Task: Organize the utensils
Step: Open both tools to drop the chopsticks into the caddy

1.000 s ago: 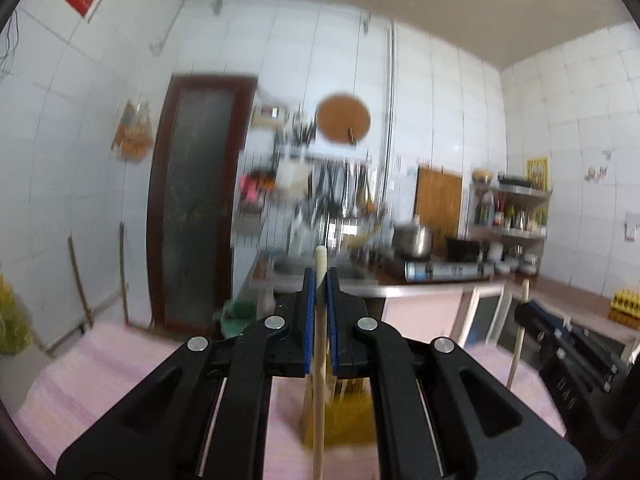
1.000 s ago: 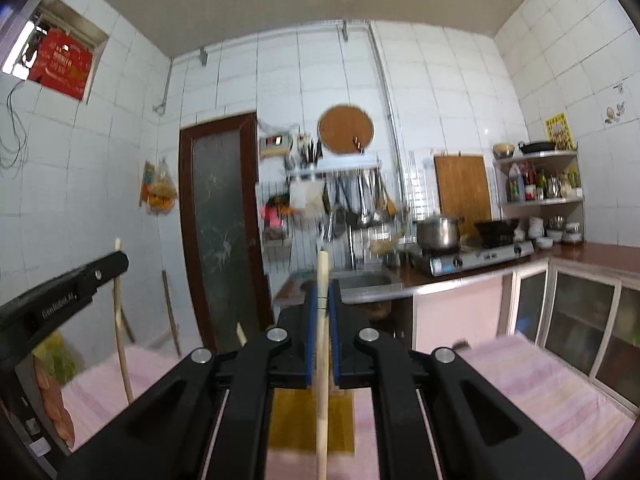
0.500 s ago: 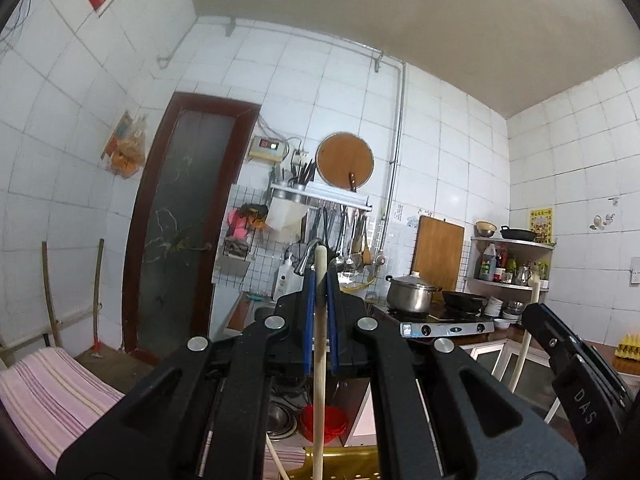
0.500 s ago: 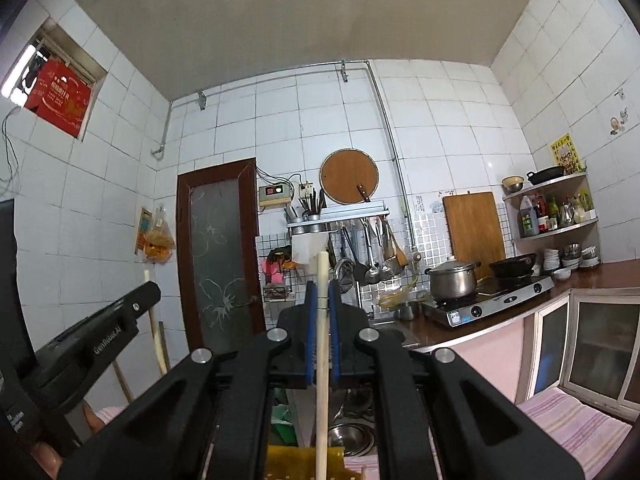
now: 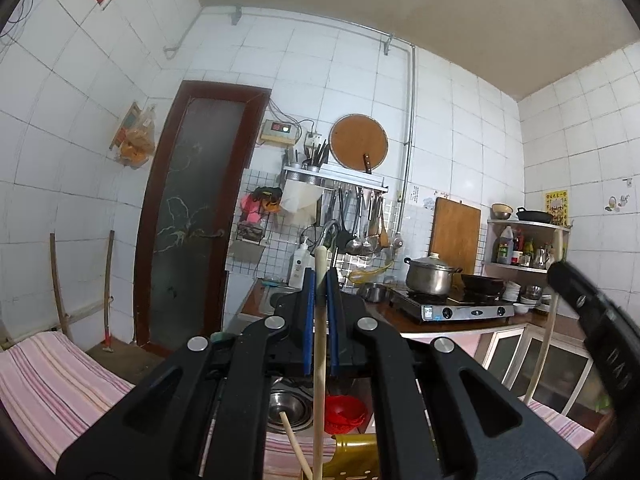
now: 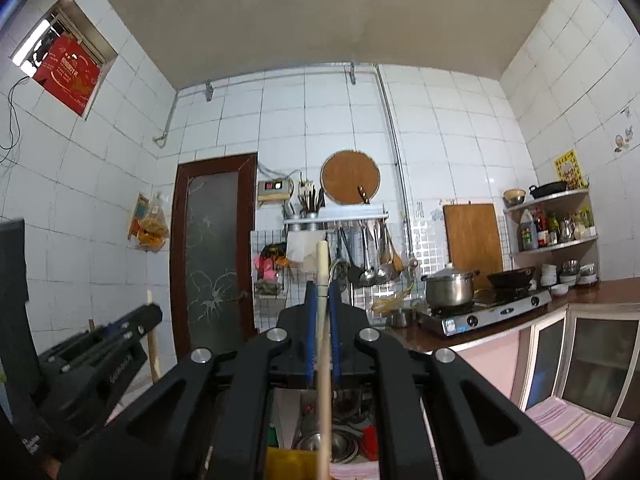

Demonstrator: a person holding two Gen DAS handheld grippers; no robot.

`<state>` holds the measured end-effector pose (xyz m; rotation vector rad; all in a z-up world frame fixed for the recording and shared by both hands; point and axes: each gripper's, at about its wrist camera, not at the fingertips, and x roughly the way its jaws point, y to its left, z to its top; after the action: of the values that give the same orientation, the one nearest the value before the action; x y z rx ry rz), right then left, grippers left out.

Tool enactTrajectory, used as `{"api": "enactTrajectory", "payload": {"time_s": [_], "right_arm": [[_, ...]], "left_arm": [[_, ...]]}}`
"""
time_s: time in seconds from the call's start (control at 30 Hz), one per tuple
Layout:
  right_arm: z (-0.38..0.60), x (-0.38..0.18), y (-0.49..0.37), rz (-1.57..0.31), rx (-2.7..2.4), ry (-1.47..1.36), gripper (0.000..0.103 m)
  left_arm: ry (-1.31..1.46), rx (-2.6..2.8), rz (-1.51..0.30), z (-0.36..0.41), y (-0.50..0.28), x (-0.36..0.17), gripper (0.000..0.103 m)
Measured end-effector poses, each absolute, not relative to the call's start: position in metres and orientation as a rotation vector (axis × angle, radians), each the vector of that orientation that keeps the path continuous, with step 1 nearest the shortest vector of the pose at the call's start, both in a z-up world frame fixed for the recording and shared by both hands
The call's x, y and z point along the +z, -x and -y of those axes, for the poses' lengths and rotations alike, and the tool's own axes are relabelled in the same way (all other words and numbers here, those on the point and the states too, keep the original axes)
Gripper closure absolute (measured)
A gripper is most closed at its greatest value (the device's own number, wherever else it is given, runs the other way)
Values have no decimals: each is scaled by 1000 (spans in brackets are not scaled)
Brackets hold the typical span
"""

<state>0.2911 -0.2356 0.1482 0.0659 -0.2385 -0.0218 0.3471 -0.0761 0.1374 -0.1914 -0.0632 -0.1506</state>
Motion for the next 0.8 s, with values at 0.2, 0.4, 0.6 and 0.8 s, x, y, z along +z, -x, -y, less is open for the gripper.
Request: {"api": "enactTrajectory", "payload": {"time_s": [0.2,0.4,0.6,0.8], "right_arm": [[231,146,-299,229,-8,-52,97],[236,119,-309,104,-15,-38,96],[252,122,-297,-38,-70,-14,29],[255,118,-250,-180,-138,46,27]], "left_arm": [[156,-143,62,77,-346,134,98],[121,-137,-5,74,-349,126,94],[86,-114,-86,57,-330,136,36],[21,-98,-205,39,-291,135,5]]}}
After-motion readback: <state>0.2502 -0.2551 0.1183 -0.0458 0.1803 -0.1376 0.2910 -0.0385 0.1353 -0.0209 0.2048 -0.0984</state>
